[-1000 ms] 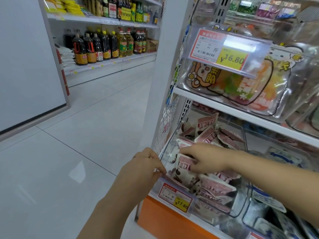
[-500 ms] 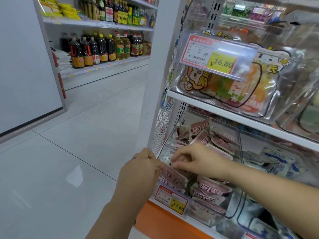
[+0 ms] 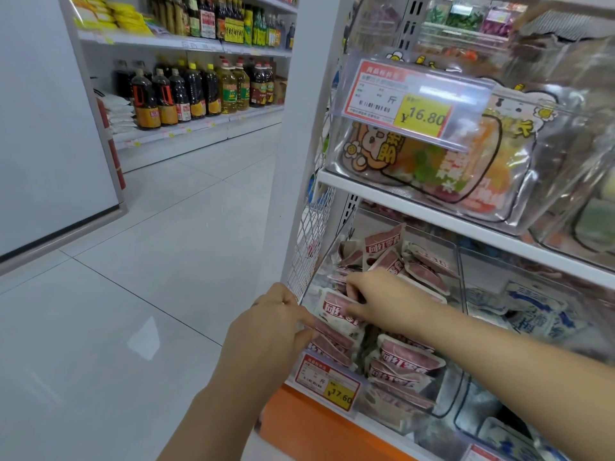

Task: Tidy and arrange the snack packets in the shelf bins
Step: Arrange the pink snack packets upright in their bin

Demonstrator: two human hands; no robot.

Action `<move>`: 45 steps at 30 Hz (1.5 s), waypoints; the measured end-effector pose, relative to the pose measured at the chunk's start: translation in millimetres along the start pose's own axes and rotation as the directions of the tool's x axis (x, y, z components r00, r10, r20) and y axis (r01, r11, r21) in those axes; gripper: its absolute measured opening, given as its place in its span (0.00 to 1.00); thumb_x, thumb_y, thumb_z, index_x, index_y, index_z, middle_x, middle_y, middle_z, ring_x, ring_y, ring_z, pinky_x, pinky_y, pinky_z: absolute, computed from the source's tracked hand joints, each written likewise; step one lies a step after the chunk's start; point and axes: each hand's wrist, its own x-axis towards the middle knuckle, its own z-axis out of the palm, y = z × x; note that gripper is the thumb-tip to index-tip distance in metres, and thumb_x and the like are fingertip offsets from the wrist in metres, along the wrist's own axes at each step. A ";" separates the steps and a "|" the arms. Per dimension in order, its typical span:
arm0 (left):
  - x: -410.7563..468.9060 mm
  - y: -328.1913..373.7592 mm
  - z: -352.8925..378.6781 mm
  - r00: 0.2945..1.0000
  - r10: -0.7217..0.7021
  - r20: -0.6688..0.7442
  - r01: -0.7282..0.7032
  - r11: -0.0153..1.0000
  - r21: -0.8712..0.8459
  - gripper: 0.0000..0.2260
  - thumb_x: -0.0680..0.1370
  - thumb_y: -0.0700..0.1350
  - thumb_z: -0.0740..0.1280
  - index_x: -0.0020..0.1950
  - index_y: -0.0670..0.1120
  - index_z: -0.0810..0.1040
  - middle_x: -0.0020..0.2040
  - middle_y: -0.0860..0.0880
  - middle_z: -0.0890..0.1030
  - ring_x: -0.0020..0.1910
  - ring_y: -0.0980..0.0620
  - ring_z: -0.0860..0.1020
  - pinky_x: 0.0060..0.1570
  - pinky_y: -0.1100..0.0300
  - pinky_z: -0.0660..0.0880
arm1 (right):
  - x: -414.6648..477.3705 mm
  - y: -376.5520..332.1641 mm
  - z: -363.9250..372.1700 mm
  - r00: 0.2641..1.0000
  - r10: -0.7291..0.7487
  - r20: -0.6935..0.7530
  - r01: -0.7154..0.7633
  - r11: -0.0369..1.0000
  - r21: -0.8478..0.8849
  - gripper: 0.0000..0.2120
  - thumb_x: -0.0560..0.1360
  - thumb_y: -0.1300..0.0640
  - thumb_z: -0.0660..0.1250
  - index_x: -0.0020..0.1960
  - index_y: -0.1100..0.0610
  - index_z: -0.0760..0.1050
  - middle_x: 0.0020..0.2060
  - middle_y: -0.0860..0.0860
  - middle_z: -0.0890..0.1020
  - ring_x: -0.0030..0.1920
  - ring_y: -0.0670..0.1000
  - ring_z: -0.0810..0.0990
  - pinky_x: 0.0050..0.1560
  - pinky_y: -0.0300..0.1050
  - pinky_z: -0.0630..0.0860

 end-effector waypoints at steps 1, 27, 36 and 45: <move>0.3 0.0 0.1 1.000 -0.003 0.000 0.003 1.000 -0.001 0.10 0.79 0.56 0.61 0.58 0.61 0.77 0.53 0.59 0.65 0.52 0.61 0.70 0.44 0.69 0.67 | 0.8 0.3 1.1 1.000 0.013 -0.016 -0.013 0.999 0.036 0.14 0.74 0.51 0.69 0.38 0.55 0.66 0.32 0.49 0.73 0.31 0.47 0.69 0.29 0.41 0.61; -3.6 4.5 2.0 0.997 -0.013 -0.076 0.011 1.000 -0.026 0.10 0.78 0.57 0.62 0.54 0.58 0.79 0.54 0.57 0.67 0.51 0.59 0.72 0.44 0.66 0.71 | 24.8 7.2 -2.1 0.971 -0.046 0.236 0.056 0.998 -0.037 0.20 0.77 0.44 0.64 0.35 0.57 0.66 0.29 0.52 0.68 0.29 0.51 0.66 0.32 0.45 0.63; -0.5 8.2 4.6 0.995 -0.035 -0.089 0.040 0.998 0.048 0.09 0.77 0.58 0.63 0.53 0.57 0.79 0.51 0.56 0.64 0.52 0.57 0.68 0.43 0.65 0.70 | 23.0 -4.6 23.0 0.991 -0.056 0.118 0.062 0.997 -0.051 0.19 0.78 0.48 0.60 0.32 0.54 0.61 0.30 0.51 0.67 0.32 0.52 0.67 0.36 0.46 0.62; -5.6 10.5 -2.0 0.968 0.048 -0.246 -0.062 0.997 -0.046 0.10 0.77 0.54 0.65 0.57 0.58 0.79 0.51 0.61 0.69 0.48 0.60 0.75 0.40 0.69 0.69 | -12.9 22.7 -24.1 0.999 0.007 -0.043 0.000 0.986 0.164 0.09 0.79 0.51 0.62 0.54 0.49 0.79 0.44 0.38 0.79 0.42 0.38 0.77 0.43 0.33 0.71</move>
